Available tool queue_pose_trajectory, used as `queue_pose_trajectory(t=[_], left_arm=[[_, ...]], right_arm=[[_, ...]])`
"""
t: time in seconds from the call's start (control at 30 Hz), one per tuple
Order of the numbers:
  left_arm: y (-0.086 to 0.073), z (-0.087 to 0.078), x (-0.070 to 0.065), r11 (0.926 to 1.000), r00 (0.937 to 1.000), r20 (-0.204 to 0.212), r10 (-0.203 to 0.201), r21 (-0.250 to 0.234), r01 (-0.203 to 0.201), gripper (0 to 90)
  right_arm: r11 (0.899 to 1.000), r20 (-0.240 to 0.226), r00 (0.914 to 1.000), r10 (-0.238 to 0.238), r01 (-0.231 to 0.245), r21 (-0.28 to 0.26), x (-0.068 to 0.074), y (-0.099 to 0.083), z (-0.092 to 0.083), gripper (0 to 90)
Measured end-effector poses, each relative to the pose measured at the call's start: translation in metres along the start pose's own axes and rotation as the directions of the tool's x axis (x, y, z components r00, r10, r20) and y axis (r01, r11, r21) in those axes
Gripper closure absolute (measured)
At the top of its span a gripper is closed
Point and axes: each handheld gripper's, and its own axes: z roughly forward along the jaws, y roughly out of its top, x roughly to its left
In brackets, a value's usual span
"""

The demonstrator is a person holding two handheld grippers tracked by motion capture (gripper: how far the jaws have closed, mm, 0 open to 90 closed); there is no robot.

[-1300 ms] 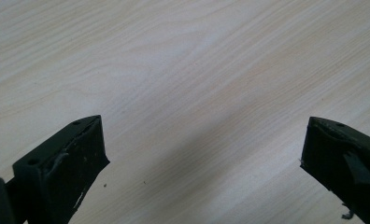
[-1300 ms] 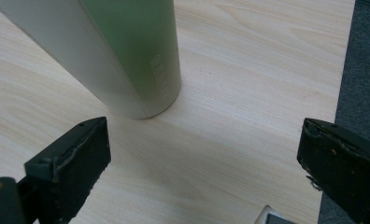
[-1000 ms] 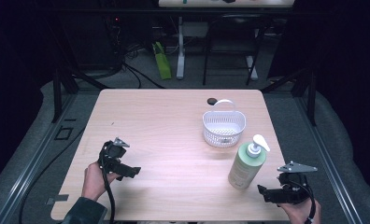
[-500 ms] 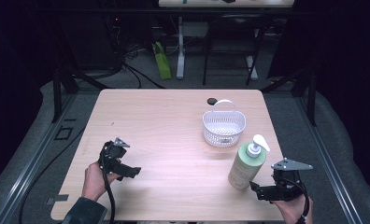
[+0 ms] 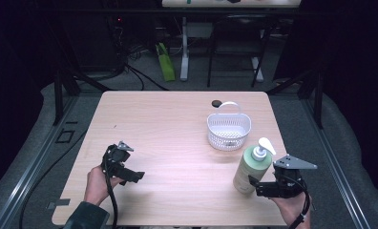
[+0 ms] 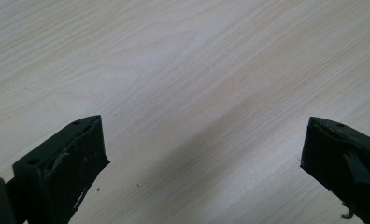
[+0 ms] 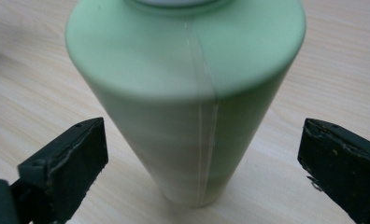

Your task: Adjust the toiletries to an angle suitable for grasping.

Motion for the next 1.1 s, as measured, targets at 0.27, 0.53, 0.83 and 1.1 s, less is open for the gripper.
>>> queue_pose_trajectory(t=[0.27,0.53,0.83,1.1], left_arm=[[0.000,0.001,-0.001,1.0000,1.0000,0.001,0.000,0.003,0.000,0.0],[0.000,0.000,0.001,1.0000,1.0000,0.004,-0.001,0.005,0.000,0.0],[0.000,0.001,-0.001,1.0000,1.0000,0.002,0.002,0.007,-0.002,0.0],[0.000,0.001,0.000,0.9999,1.0000,0.000,0.003,0.011,-0.003,0.0]], right_arm=[[0.999,-0.004,0.9998,-0.018,0.018,-0.037,0.006,0.008,0.005,9.3],[0.998,0.013,0.9988,-0.046,0.047,-0.051,0.010,0.009,0.007,11.9],[0.996,0.013,0.9982,-0.058,0.059,-0.064,0.008,0.011,0.012,12.2],[0.995,0.007,0.9976,-0.069,0.070,-0.072,0.004,0.014,0.018,12.3]])
